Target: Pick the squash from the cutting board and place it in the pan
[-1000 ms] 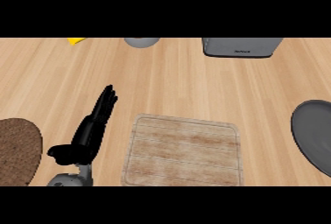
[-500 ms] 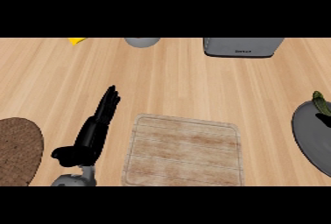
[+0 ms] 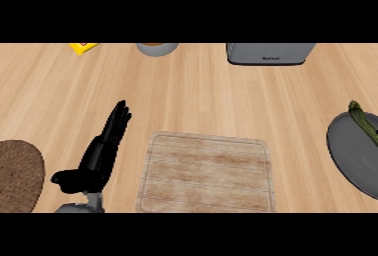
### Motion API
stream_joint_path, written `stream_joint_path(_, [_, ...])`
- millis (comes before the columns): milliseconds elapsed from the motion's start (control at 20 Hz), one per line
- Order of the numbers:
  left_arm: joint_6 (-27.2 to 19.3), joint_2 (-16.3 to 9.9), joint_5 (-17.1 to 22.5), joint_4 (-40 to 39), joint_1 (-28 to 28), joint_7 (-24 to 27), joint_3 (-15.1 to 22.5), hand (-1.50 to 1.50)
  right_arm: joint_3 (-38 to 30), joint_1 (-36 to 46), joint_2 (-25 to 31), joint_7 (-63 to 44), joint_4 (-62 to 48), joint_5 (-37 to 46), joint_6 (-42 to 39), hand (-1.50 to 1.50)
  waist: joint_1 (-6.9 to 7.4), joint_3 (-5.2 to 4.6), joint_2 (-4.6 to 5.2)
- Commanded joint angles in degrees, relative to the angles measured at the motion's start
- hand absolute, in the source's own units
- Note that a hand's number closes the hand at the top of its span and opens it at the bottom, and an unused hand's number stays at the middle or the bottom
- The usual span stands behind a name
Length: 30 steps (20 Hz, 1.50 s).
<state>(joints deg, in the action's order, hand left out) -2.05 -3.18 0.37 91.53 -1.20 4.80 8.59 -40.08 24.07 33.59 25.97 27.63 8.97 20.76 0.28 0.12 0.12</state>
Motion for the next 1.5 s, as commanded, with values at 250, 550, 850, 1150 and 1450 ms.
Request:
stream_joint_path(250, [0.6,-1.2,0.8,2.5,1.1,-1.7,-1.6,0.00,-4.1,-12.7,-1.1,4.7,7.8,-11.8,-22.6,-1.50,-1.25,-0.17,-0.44])
stream_joint_path(550, [0.2,1.5,-0.9,-3.5,1.8,4.8,-0.2,0.00,-1.5,-22.0,-8.0,6.6,21.2,-14.3,-25.5,-1.50,-0.86,-0.20,-0.25])
stream_joint_path(850, [1.2,-0.5,-0.4,0.7,0.0,-1.3,-1.9,0.00,-2.2,-36.9,-11.4,4.5,37.4,-16.6,-28.7,-1.50,-0.74,-0.18,-0.23])
stream_joint_path(1150, [1.1,1.2,-1.9,0.5,3.5,2.1,-0.2,0.00,-0.5,-39.8,-14.3,6.5,39.7,-14.2,-27.7,-1.50,-0.44,-0.14,-0.17])
stream_joint_path(1450, [2.3,0.9,-0.1,0.0,-0.4,-1.2,-2.9,0.00,-1.7,-40.8,-13.6,0.1,45.9,-14.8,-27.5,-1.50,-0.47,-0.14,-0.14])
